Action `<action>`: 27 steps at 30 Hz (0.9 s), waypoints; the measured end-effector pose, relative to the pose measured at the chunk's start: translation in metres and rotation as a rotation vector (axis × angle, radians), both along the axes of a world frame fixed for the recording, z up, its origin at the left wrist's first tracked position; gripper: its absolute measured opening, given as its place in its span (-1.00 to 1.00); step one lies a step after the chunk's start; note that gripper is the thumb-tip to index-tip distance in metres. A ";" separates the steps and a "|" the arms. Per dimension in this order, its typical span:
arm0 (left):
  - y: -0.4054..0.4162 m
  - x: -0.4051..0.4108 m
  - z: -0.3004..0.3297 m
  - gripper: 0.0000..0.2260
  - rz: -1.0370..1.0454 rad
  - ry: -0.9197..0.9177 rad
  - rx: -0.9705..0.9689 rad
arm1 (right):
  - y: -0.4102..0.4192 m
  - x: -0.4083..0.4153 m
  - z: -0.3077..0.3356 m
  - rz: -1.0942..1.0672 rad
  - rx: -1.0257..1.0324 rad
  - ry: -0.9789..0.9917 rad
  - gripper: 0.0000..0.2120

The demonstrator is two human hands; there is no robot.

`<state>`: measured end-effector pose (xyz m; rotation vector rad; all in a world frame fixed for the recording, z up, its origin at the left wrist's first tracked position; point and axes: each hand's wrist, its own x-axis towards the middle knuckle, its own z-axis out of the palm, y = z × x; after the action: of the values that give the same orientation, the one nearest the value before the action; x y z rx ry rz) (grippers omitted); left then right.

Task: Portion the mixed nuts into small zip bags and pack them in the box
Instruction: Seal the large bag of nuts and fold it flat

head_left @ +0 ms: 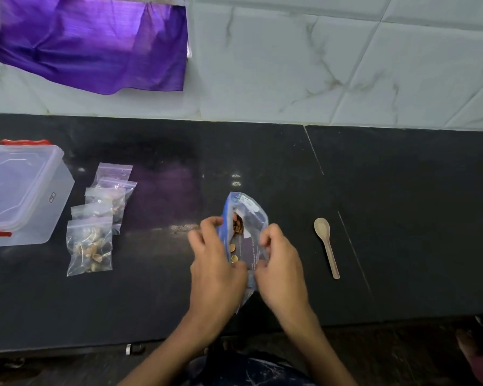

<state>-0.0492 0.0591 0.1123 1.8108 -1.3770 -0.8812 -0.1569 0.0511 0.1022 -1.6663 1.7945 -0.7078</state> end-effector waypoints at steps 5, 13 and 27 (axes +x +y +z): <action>-0.020 0.026 0.021 -0.39 -0.033 -0.351 0.147 | -0.030 -0.029 0.023 -0.069 0.111 -0.192 -0.65; -0.127 0.064 -0.003 -0.45 -0.399 0.479 0.708 | -0.143 -0.047 0.002 0.284 0.925 -0.652 -0.42; -0.134 0.074 -0.003 -0.64 -0.621 0.543 0.746 | -0.142 -0.031 0.013 0.391 0.711 -0.676 -0.49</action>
<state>0.0252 -0.0754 0.1092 1.4048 -1.3346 -2.2607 -0.1881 -0.0905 0.1153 -1.0581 1.0146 -0.3265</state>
